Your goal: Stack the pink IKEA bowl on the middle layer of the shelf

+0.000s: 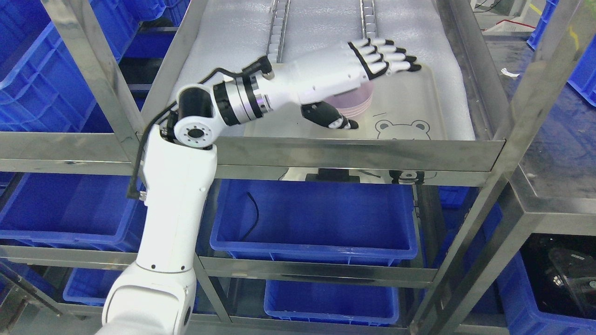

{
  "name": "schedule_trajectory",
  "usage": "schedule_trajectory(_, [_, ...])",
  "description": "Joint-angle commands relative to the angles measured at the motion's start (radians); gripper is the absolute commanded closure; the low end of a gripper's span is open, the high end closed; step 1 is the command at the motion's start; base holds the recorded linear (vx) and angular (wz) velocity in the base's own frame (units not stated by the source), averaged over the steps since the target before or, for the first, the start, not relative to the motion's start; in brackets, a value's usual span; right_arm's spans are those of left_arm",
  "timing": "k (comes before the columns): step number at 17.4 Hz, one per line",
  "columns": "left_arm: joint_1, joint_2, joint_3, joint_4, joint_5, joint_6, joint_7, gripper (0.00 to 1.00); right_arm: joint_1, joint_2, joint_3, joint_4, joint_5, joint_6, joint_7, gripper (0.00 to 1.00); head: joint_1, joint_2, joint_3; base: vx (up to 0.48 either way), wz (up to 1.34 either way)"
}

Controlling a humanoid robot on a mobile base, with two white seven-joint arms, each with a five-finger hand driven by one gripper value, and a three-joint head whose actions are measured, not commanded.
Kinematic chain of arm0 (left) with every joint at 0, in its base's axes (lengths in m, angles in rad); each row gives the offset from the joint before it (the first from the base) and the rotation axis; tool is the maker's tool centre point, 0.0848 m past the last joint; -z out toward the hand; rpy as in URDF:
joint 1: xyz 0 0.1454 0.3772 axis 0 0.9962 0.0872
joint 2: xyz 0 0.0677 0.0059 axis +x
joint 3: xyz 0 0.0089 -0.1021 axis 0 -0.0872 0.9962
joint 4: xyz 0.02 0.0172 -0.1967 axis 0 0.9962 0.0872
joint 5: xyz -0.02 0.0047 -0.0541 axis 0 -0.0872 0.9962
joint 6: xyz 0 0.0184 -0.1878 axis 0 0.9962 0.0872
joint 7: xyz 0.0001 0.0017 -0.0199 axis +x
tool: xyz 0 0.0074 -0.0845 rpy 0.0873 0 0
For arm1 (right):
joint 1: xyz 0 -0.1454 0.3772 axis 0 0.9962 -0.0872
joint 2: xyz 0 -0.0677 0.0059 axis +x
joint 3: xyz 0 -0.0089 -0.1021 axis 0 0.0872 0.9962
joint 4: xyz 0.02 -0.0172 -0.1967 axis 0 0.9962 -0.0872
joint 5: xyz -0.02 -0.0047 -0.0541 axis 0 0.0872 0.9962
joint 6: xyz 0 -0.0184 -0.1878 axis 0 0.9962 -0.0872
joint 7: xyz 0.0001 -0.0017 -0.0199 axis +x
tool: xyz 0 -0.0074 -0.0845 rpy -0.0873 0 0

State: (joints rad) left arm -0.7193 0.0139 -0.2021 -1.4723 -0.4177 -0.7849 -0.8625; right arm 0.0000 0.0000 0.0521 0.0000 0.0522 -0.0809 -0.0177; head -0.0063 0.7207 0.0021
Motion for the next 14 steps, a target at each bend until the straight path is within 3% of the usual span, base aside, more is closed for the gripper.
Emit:
schedule_trajectory(1, [0.254, 0.004, -0.396, -0.083, 0.097, -0.001, 0.003, 0.02, 0.003, -0.017, 0.000, -0.017, 0.000, 0.000, -0.001, 0.00, 0.0000, 0.000, 0.000, -0.026, 0.00])
schedule_trajectory(6, [0.587, 0.013, -0.381, -0.077, 0.096, -0.001, 0.005, 0.02, 0.003, -0.017, 0.000, -0.017, 0.000, 0.000, -0.001, 0.00, 0.0000, 0.000, 0.000, -0.017, -0.01])
schedule_trajectory(10, [0.854, 0.004, -0.170, 0.074, 0.103, -0.001, 0.014, 0.01, 0.005, -0.017, 0.000, -0.017, 0.000, 0.000, -0.001, 0.00, 0.0000, 0.000, 0.000, 0.006, 0.02])
schedule_trajectory(12, [0.883, 0.004, -0.111, 0.115, 0.150, -0.001, 0.125, 0.02, 0.003, -0.017, 0.000, -0.017, 0.000, 0.000, -0.001, 0.00, 0.0000, 0.000, 0.000, 0.014, 0.03])
schedule_trajectory(14, [0.921, 0.004, -0.076, 0.106, 0.172, -0.001, 0.355, 0.02, 0.003, -0.017, 0.000, -0.017, 0.000, 0.000, -0.001, 0.00, 0.0000, 0.000, 0.000, 0.002, -0.02])
